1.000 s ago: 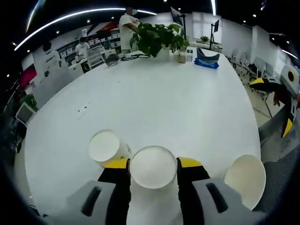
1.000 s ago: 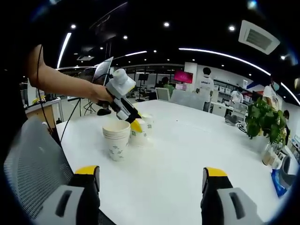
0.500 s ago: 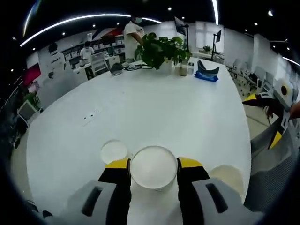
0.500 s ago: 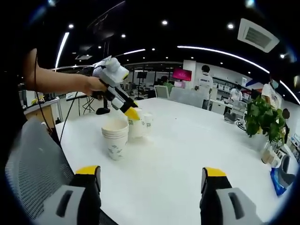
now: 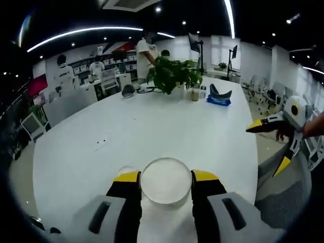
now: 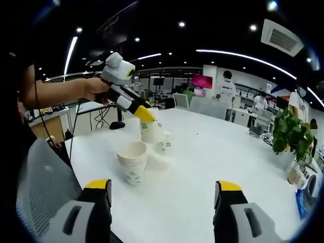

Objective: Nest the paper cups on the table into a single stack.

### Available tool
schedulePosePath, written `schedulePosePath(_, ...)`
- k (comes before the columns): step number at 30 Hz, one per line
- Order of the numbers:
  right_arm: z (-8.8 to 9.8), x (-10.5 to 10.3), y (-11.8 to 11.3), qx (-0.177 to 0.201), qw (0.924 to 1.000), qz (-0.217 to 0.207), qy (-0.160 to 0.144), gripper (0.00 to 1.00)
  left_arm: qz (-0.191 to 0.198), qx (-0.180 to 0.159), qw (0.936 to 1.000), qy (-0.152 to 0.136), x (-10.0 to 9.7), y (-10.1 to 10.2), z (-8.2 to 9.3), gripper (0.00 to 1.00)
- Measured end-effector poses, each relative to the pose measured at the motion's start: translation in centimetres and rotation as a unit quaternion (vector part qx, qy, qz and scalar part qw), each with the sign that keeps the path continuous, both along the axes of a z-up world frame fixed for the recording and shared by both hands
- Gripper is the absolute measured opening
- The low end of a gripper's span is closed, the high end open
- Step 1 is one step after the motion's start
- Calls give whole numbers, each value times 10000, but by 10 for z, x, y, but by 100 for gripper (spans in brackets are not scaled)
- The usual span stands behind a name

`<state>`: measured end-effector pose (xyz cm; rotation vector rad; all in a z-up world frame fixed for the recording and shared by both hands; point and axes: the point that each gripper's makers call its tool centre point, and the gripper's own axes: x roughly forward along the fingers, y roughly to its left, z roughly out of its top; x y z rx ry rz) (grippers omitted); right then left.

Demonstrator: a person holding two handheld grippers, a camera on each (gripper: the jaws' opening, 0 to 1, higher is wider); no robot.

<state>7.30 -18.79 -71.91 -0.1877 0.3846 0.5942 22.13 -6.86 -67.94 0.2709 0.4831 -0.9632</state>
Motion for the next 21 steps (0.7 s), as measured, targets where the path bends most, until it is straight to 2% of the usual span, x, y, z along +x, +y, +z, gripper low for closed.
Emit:
schedulePosePath(3, 4, 2, 12, 77, 9999, 117, 9, 82, -42, -189, 9998, 12, -10, 1, 16, 36)
schedulePosePath(7, 6, 4, 22, 94, 9996, 253, 14, 71, -114, -344, 9993, 40, -23, 0, 27, 36)
schedulePosePath(17, 17, 11, 43, 451, 9981, 428, -12, 61, -365, -564, 9977, 98, -44, -1, 41, 36)
schedulePosePath(21, 19, 14, 50, 629, 9964, 555, 75, 52, -525, -572, 9969, 132, -54, -3, 43, 36)
